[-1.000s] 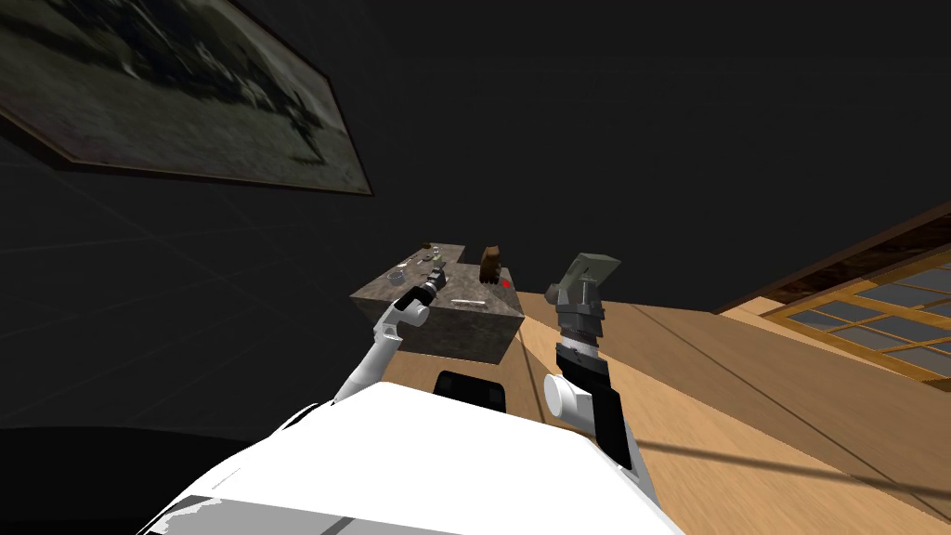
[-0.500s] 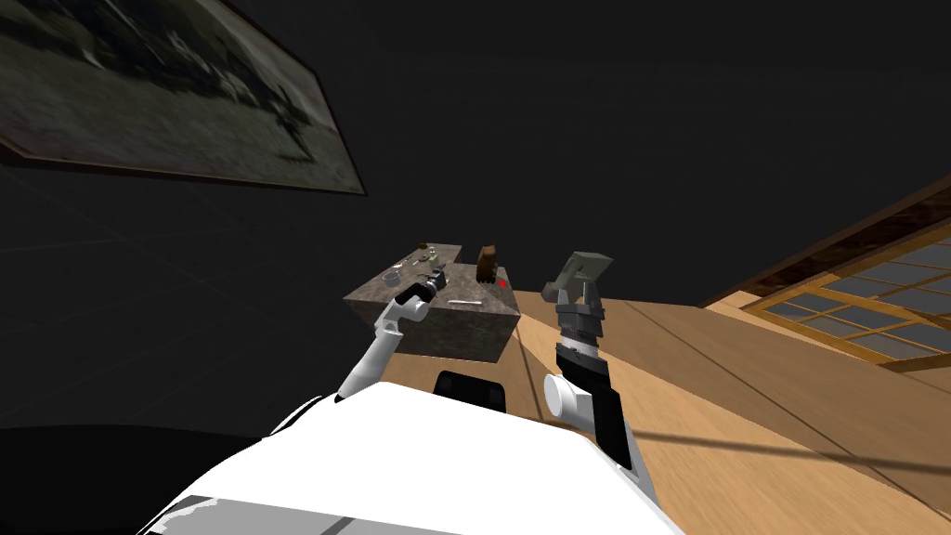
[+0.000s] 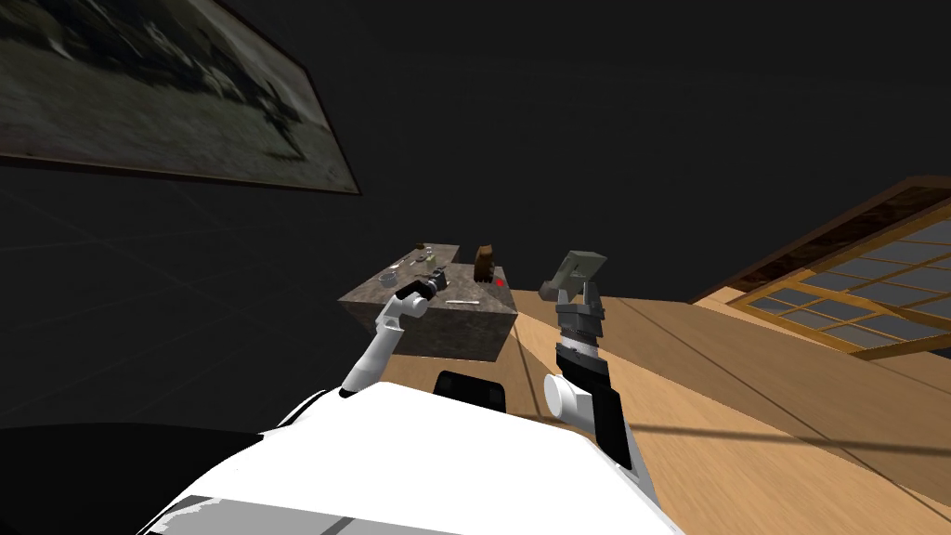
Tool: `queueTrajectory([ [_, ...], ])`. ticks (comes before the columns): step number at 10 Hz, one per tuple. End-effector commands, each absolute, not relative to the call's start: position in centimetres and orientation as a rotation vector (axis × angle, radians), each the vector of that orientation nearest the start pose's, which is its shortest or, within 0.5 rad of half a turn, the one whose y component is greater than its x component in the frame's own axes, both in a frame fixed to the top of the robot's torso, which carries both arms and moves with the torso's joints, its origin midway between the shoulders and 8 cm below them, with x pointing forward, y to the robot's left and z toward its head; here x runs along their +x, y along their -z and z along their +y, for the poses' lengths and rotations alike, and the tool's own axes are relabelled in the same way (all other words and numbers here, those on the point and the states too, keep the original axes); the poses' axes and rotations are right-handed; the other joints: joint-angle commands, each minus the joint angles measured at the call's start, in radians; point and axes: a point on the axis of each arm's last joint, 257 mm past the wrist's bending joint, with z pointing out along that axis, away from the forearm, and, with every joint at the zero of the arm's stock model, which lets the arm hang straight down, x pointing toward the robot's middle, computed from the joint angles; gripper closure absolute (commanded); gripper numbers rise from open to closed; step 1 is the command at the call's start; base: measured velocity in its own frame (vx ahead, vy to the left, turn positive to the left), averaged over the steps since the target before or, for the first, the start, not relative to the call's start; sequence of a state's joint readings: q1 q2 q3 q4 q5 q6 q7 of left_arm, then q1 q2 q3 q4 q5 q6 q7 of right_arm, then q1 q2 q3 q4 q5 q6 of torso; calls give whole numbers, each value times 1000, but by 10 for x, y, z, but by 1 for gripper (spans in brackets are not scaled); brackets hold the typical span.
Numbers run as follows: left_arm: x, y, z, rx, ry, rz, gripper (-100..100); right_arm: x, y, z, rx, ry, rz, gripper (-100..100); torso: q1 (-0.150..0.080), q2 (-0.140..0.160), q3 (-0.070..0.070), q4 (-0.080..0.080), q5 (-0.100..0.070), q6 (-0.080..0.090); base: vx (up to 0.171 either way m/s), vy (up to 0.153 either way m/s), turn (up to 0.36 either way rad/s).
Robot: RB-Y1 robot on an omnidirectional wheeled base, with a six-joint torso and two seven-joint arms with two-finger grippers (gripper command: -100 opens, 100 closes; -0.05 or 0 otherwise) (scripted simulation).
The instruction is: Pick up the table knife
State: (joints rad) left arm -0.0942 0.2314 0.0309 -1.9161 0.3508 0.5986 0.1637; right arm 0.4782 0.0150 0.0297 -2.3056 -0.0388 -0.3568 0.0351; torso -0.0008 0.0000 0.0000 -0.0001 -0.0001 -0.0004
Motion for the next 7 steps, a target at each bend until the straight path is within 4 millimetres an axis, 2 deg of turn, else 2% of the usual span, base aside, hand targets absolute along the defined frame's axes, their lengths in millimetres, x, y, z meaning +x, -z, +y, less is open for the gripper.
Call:
queueTrajectory([
  [1, 554, 151, 231, -1523, 1401, 1325, -100, 364, -15, -275, 761, -1312, 656, 0, 0, 0, 0, 0, 0, 0, -1, -21, -74],
  [7, 555, 157, 230, -1577, 1408, 1339, -100, 364, -15, -275, 761, -1312, 656, 0, 0, 0, 0, 0, 0, 0, -1, -4, -14],
])
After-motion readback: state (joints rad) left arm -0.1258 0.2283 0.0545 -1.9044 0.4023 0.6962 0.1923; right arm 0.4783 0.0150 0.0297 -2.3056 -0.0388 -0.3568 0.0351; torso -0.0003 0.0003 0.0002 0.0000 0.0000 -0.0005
